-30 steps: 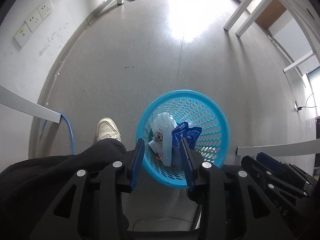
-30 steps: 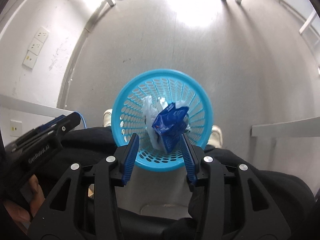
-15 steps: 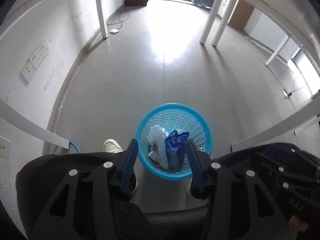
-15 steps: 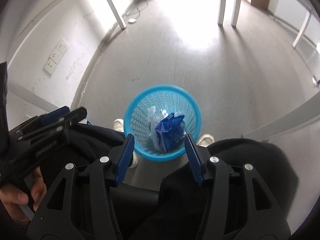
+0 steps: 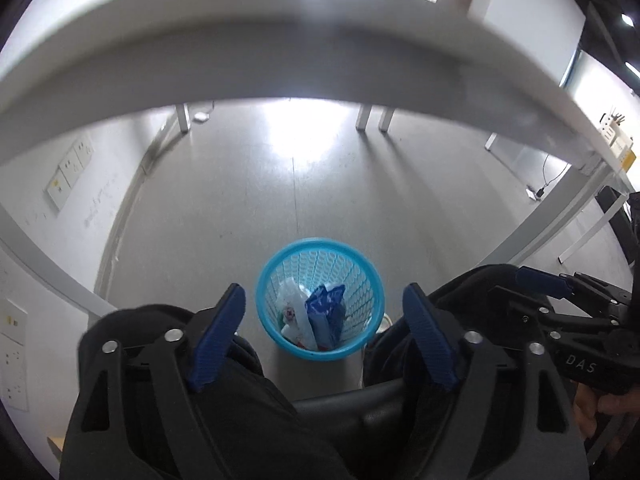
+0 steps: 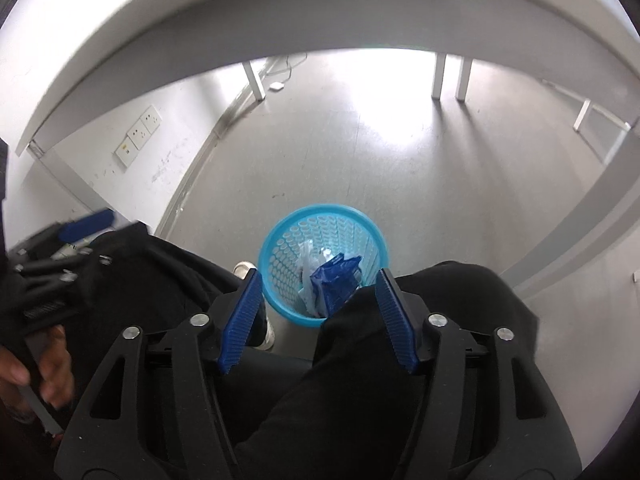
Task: Collect trash
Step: 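Raise both tools back toward the clear packet and wrap on the table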
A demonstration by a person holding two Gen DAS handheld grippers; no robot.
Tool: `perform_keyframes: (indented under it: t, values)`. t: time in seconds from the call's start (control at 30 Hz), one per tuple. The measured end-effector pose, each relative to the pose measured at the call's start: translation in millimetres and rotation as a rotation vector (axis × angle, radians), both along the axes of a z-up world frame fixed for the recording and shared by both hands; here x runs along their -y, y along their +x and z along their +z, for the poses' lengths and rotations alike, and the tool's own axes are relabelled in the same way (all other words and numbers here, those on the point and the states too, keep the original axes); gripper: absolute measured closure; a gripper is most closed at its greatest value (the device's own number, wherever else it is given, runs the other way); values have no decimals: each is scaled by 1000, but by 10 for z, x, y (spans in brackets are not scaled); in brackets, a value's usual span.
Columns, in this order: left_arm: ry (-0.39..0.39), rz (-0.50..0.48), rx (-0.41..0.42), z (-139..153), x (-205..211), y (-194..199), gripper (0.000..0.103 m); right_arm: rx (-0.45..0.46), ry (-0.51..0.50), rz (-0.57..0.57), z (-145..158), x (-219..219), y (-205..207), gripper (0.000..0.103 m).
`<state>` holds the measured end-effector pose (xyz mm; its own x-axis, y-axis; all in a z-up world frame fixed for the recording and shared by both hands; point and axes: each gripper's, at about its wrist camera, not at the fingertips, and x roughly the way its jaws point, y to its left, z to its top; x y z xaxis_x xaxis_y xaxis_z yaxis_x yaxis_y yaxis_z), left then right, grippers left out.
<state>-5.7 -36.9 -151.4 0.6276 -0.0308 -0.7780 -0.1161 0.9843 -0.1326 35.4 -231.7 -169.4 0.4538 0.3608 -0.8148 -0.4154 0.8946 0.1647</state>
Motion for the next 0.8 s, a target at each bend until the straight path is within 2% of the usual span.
perform_keyframes:
  t: [0.13, 0.33, 0.43, 0.53, 0.8]
  values:
    - [-17, -9, 45, 249, 41, -125, 16, 76, 28, 28, 267, 40, -153, 39]
    - [-9, 6, 152, 637, -69, -227, 11, 193, 90, 9, 727, 134, -225, 34]
    - [-3, 3, 232, 870, -78, -211, 7, 225, 143, -11, 940, 231, -147, 32]
    - [9, 6, 298, 1058, -44, -114, 6, 280, 165, -11, 1173, 243, -59, 25]
    - [23, 5, 356, 1370, -56, 188, 6, 369, 160, -25, 1543, 167, 294, 17]
